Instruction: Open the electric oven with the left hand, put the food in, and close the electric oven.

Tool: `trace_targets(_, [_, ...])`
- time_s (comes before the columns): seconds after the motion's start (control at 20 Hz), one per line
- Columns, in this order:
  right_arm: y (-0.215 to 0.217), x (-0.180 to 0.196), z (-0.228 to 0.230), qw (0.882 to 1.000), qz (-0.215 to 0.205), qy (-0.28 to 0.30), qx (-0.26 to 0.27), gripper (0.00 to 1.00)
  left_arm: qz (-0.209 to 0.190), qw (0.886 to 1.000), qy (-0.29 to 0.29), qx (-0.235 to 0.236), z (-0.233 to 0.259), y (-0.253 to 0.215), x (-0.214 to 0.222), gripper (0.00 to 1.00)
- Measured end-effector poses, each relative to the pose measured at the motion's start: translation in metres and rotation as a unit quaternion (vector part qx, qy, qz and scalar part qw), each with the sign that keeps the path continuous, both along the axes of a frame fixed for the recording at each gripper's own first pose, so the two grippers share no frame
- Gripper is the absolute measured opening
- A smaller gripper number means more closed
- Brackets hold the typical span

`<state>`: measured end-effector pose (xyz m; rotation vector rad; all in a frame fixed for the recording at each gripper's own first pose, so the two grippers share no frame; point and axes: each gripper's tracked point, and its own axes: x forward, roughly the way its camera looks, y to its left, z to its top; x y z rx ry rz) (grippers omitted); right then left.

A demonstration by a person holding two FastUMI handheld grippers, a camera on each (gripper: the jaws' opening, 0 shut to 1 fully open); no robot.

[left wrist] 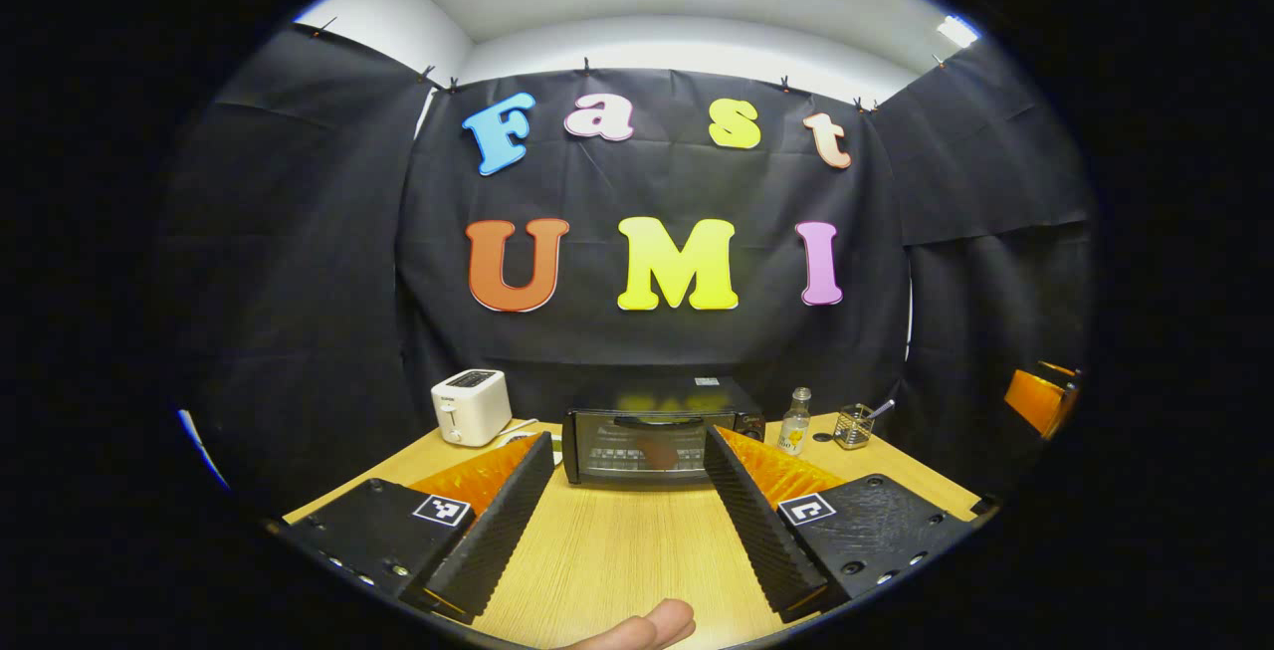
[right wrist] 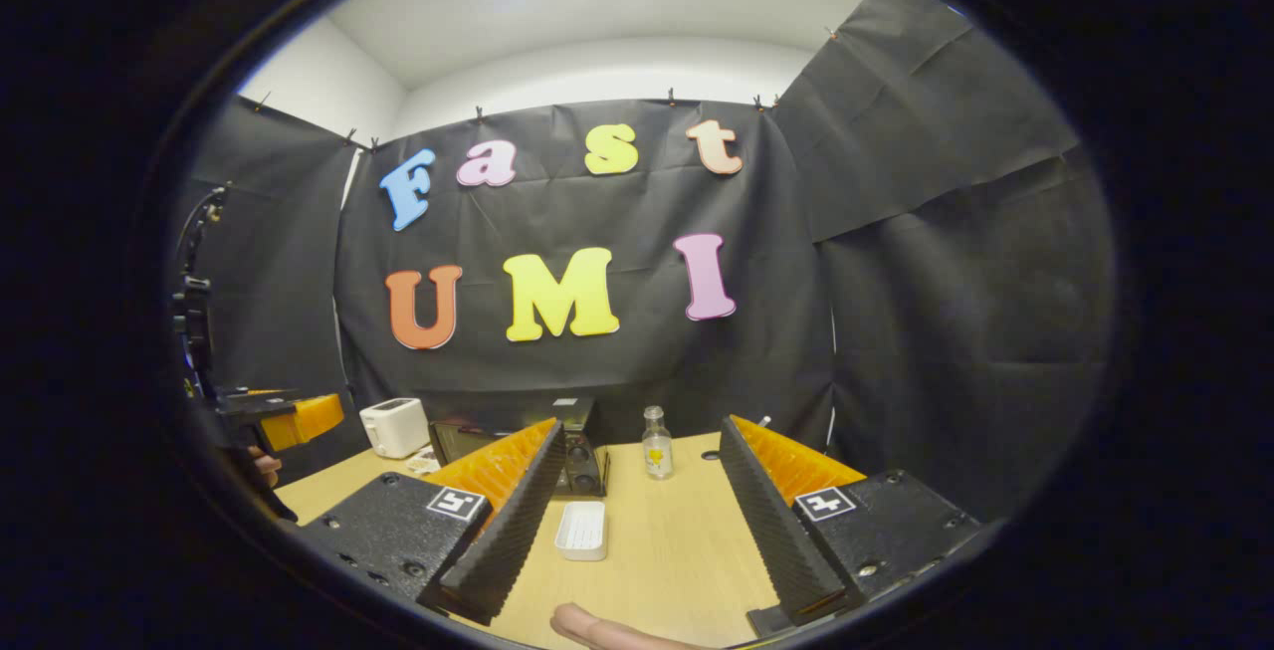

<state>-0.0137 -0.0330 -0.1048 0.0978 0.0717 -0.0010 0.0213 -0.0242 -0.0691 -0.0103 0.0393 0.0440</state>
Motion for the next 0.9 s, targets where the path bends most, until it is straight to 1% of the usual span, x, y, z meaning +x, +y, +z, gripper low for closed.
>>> trace_targets(0.15, [0.004, -0.004, 0.003, 1.000, 0.006, 0.000, -0.004, 0.98, -0.013, 1.000, -0.013, 0.022, 0.011, -0.015, -0.017, 0.96])
trace_targets(0.2, [0.004, -0.008, 0.005, 1.000, 0.007, -0.003, -0.001, 0.96, -0.018, 0.999, -0.022, 0.027, 0.015, -0.018, -0.021, 0.96])
trace_targets(0.3, [0.001, -0.012, 0.013, 1.000, 0.002, -0.017, 0.007, 0.98, -0.028, 0.999, -0.031, 0.025, 0.017, -0.027, -0.027, 0.96])
trace_targets(0.4, [-0.006, -0.015, 0.016, 1.000, -0.008, -0.024, 0.004, 0.98, -0.046, 0.998, -0.026, 0.017, 0.013, -0.038, -0.032, 0.96])
trace_targets(0.45, [-0.005, -0.017, 0.016, 1.000, -0.004, -0.025, 0.003, 0.98, -0.047, 0.998, -0.022, 0.017, 0.011, -0.038, -0.034, 0.96])
trace_targets(0.65, [-0.002, -0.022, 0.021, 1.000, 0.010, -0.029, -0.002, 0.98, -0.019, 0.999, -0.028, 0.035, 0.015, -0.023, -0.034, 0.96])
trace_targets(0.9, [0.000, -0.023, 0.021, 0.999, 0.018, -0.029, -0.001, 0.98, -0.011, 0.999, -0.038, 0.022, 0.021, -0.019, -0.036, 0.96])
